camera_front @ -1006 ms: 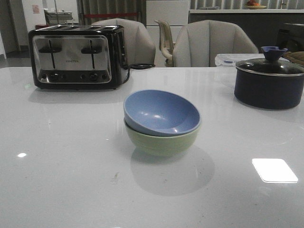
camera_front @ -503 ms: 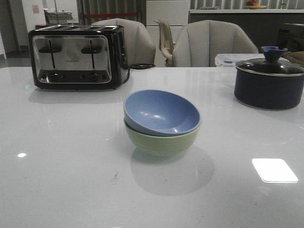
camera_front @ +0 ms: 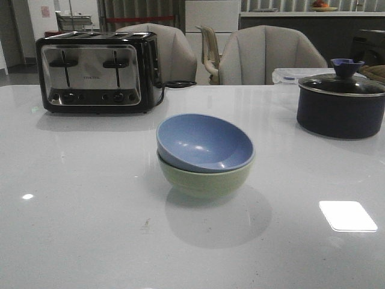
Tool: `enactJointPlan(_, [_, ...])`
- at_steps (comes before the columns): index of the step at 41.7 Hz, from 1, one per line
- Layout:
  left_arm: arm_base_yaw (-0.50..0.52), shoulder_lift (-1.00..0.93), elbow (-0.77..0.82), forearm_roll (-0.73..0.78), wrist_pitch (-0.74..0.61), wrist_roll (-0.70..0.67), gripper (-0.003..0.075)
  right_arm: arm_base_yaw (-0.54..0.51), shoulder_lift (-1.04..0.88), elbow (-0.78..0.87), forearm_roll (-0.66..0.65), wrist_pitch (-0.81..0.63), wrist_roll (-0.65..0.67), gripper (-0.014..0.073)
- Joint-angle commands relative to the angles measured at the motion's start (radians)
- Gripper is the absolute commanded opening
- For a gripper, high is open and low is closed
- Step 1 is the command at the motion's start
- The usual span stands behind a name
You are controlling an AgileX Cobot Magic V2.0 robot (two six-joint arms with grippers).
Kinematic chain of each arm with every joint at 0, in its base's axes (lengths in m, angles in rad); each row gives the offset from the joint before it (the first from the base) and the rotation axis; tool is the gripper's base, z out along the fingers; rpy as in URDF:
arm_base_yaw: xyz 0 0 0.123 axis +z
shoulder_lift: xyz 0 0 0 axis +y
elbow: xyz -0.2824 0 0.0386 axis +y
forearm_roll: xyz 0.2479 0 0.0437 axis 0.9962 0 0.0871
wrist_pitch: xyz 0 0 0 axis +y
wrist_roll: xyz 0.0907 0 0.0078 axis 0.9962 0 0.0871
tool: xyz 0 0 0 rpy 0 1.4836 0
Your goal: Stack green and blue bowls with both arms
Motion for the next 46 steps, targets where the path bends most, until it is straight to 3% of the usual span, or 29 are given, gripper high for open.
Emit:
enactJointPlan(1, [0.076, -0.095, 0.106, -0.068, -0.238, -0.001, 0.0101, 0.0, -0.008, -0.027, 0.003, -0.055, -0.011, 0.0036])
enactJointPlan(9, [0.157, -0.203, 0.262, -0.122, -0.365, -0.001, 0.0101, 0.0, -0.008, -0.027, 0.003, -0.055, -0.011, 0.0036])
enactJointPlan(20, [0.157, -0.202, 0.357, -0.122, -0.546, -0.001, 0.0101, 0.0, -0.008, -0.027, 0.003, -0.051, -0.011, 0.0036])
enactJointPlan(46, [0.153, -0.2, 0.354, -0.122, -0.54, -0.001, 0.0101, 0.0, -0.008, -0.027, 0.003, -0.051, -0.011, 0.0036])
